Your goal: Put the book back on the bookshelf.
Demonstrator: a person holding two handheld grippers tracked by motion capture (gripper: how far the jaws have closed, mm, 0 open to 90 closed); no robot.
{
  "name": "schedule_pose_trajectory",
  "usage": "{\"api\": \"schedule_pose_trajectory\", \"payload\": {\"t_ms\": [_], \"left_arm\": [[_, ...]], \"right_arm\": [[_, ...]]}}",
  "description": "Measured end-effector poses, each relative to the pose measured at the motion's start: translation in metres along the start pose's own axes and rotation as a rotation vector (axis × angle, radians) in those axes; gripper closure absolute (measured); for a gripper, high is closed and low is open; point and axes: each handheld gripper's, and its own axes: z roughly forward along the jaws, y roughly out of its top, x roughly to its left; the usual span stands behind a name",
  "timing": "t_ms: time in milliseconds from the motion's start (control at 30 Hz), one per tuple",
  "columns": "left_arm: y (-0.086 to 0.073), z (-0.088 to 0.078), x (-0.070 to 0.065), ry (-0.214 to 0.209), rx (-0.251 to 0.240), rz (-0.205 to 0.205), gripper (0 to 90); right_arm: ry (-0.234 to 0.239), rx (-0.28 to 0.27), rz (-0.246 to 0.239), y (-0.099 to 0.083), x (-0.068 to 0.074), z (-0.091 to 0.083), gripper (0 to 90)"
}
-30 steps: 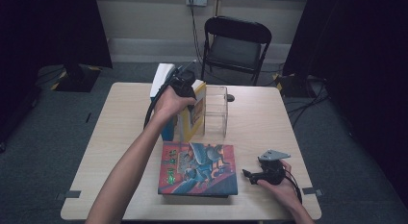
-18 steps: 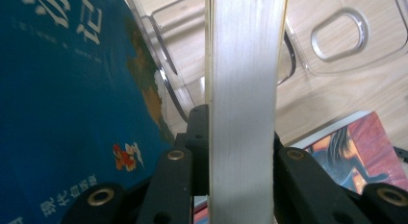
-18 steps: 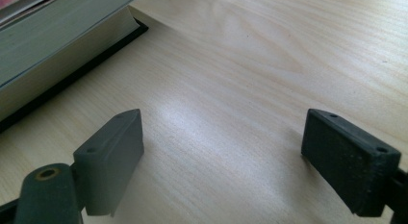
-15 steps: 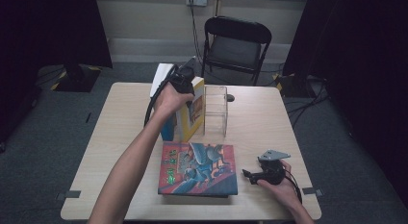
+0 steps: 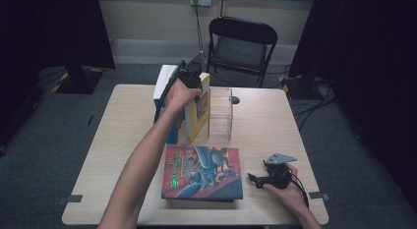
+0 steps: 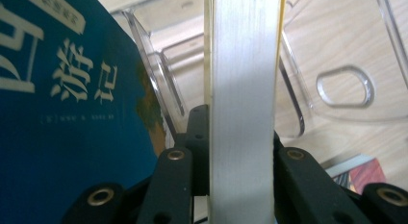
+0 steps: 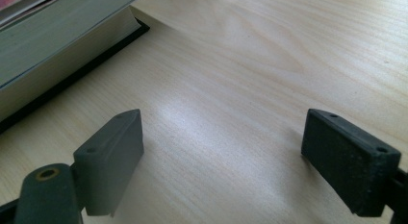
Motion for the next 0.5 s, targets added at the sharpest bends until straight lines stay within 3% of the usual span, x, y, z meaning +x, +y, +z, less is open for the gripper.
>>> {"api": "schedule_pose_trajectory", "payload": {"t_ms": [500], "left_arm": [[0.0007,0.0048,0.0044,-0.022,-0.043,-0.014,74.2]], "right_arm": [[0.001,0.000,-0.002,0.0000,0.0002,0.0000,14.6]]}}
